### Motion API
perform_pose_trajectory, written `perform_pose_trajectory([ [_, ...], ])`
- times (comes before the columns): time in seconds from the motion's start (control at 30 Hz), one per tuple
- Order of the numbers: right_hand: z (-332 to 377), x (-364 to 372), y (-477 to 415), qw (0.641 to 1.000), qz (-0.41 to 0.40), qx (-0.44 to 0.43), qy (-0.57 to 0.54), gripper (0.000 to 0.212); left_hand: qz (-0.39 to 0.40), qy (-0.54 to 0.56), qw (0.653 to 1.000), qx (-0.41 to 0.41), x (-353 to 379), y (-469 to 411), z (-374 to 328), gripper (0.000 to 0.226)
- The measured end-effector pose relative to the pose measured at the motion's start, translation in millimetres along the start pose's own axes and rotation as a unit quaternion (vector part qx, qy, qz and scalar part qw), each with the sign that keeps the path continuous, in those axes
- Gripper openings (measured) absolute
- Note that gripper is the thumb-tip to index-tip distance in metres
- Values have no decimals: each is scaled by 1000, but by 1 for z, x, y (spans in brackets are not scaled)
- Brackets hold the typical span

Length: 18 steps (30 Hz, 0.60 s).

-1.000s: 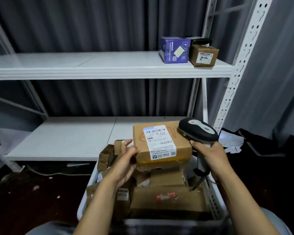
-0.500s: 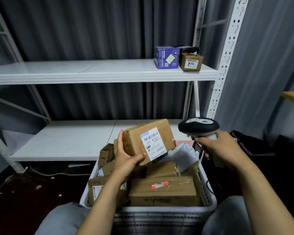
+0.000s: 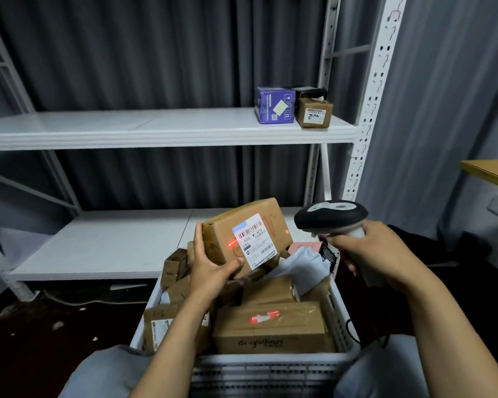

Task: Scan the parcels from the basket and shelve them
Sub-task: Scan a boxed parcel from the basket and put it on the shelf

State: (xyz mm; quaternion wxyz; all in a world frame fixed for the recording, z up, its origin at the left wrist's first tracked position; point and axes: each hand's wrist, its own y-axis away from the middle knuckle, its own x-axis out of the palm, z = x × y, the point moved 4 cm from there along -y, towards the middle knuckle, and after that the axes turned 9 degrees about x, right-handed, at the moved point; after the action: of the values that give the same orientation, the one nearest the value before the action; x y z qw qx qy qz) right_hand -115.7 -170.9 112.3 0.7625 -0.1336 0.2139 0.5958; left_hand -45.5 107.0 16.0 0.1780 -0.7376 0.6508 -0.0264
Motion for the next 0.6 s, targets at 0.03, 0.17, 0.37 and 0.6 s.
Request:
perform_pose_trajectory([
  [0.03,0,0,0,1000,-1,-2,0,26,3,-4,1000,1,1,-1,1,118],
  [0.17,-4,1,-3,1000,-3,-5,-7,22,7,-9,1000,2,5,-3,2,119],
  [0.37,-11,2,-18,998,6,6,-60,23,18,0,1000,5,14,-11,1,115],
  [0.6,5,-1,-71,976,5,24,-216,17,-10,107,993,-56,36,-65,-15,106],
])
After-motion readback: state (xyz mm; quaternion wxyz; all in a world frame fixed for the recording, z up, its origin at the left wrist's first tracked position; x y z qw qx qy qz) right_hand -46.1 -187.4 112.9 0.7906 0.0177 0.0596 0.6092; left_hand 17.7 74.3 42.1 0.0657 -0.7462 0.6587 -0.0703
